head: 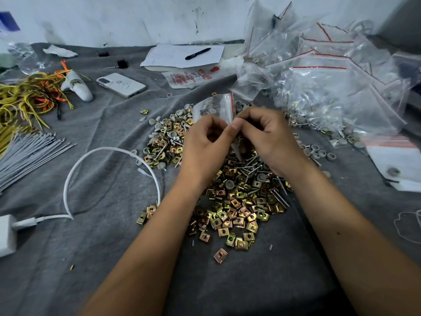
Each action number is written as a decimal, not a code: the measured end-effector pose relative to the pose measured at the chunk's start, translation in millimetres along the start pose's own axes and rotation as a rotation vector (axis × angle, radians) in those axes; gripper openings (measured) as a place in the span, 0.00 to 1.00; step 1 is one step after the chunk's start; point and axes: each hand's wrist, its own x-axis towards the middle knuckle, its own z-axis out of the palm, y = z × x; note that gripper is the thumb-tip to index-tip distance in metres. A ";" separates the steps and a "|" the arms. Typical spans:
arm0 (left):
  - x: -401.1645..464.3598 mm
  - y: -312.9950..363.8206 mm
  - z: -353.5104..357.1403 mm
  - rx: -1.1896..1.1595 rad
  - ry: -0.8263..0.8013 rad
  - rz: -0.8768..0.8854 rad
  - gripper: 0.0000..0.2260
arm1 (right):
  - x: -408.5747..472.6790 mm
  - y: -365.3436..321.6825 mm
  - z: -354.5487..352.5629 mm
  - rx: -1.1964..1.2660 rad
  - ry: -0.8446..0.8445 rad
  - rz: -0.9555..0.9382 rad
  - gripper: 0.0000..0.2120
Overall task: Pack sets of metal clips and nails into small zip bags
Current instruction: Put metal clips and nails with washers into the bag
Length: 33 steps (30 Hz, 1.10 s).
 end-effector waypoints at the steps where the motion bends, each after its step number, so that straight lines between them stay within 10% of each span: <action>1: -0.4 0.5 0.1 0.062 0.010 0.031 0.13 | -0.1 -1.2 0.5 -0.005 -0.011 -0.008 0.08; 9: 0.2 0.4 -1.2 0.368 0.090 0.325 0.11 | -3.5 -8.7 3.5 -0.216 0.028 -0.087 0.07; 17: -1.4 4.0 -7.1 0.569 0.359 0.544 0.09 | 2.3 -1.9 -16.6 -0.694 0.417 -0.085 0.07; 27: -5.0 9.7 -0.2 0.521 0.346 0.748 0.10 | -1.1 -9.7 -0.5 -0.220 0.115 -0.003 0.11; 33: 0.2 -0.1 -0.1 0.399 0.306 0.512 0.07 | -5.6 -11.3 12.1 0.142 -0.029 0.039 0.11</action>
